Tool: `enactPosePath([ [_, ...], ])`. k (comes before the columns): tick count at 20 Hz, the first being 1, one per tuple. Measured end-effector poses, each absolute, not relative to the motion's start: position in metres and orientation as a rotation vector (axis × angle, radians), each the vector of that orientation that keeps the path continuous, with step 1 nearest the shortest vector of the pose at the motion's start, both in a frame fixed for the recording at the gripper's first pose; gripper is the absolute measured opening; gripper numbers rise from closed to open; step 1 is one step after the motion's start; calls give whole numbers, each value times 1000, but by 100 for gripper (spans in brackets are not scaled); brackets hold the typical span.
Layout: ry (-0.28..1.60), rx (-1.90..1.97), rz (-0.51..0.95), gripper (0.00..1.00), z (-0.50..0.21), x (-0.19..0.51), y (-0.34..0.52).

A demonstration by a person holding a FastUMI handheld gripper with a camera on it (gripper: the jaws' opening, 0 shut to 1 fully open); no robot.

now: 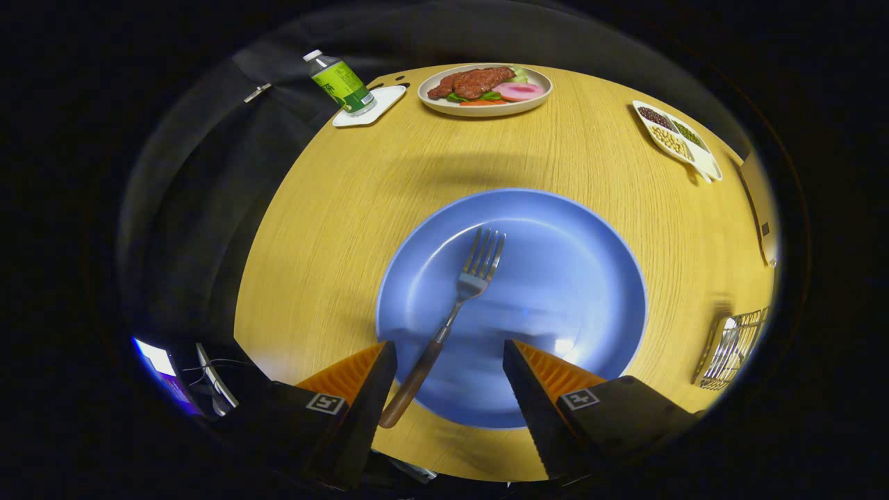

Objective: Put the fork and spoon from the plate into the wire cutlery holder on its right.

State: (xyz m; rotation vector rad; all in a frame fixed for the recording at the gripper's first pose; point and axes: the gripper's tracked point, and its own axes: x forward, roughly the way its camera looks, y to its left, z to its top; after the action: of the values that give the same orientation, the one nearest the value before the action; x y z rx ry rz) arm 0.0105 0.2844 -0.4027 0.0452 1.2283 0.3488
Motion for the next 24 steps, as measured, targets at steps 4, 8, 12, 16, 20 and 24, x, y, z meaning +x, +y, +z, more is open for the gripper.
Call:
enactPosePath([
  [4, 1254, 68, 323, 83, -410, 5, 283],
  [8, 1281, 98, 328, 43, -414, -2, 290],
  [12, 1307, 90, 320, 23, -429, -9, 290],
  [16, 1300, 86, 389, 10, -417, -10, 290],
  [20, 1273, 64, 463, 8, -410, -13, 281],
  [24, 1259, 39, 480, 8, -386, -19, 260],
])
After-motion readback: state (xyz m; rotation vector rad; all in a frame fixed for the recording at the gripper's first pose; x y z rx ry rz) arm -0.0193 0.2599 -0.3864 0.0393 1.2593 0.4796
